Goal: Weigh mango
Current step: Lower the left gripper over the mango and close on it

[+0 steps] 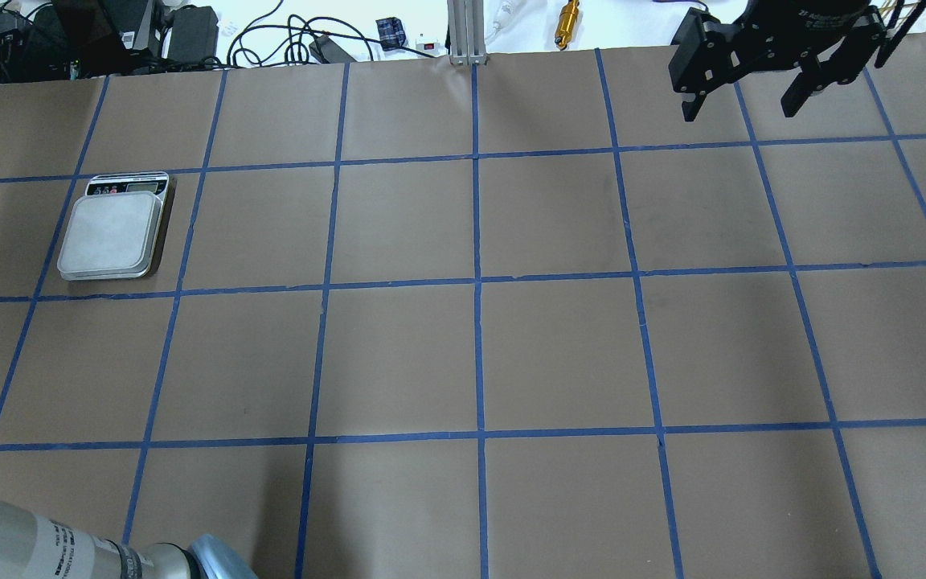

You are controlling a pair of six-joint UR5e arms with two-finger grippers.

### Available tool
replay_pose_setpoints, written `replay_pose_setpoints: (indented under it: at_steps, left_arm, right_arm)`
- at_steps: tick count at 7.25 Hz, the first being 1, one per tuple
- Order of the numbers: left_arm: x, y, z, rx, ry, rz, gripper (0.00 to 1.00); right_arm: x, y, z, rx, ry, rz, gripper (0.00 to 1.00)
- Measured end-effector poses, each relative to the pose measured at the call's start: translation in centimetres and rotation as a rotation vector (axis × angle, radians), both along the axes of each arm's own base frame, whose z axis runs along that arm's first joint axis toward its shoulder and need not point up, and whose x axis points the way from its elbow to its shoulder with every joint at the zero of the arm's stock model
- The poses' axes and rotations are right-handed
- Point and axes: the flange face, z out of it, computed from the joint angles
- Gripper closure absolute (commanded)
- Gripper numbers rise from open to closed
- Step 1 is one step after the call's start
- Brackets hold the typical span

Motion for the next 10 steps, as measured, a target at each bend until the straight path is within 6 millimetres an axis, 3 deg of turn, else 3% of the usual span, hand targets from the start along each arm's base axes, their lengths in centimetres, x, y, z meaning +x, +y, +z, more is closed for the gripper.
replay_pose_setpoints:
  at_steps: [3,5,10]
  left_arm:
    - [5.3,-4.7,-5.4,-0.039,-0.033,-0.109,0.0]
    - [7.8,-7.1,-9.1,-0.061,-0.034,-0.172,0.0]
    - [9.9,-9.0,-15.5,-0.039,-0.012,-0.35,0.0]
  right_arm:
    - [0.0,0.0,0.0,0.0,0.0,0.0,0.0]
    - [0.0,0.0,0.0,0.0,0.0,0.0,0.0]
    - [0.0,0.0,0.0,0.0,0.0,0.0,0.0]
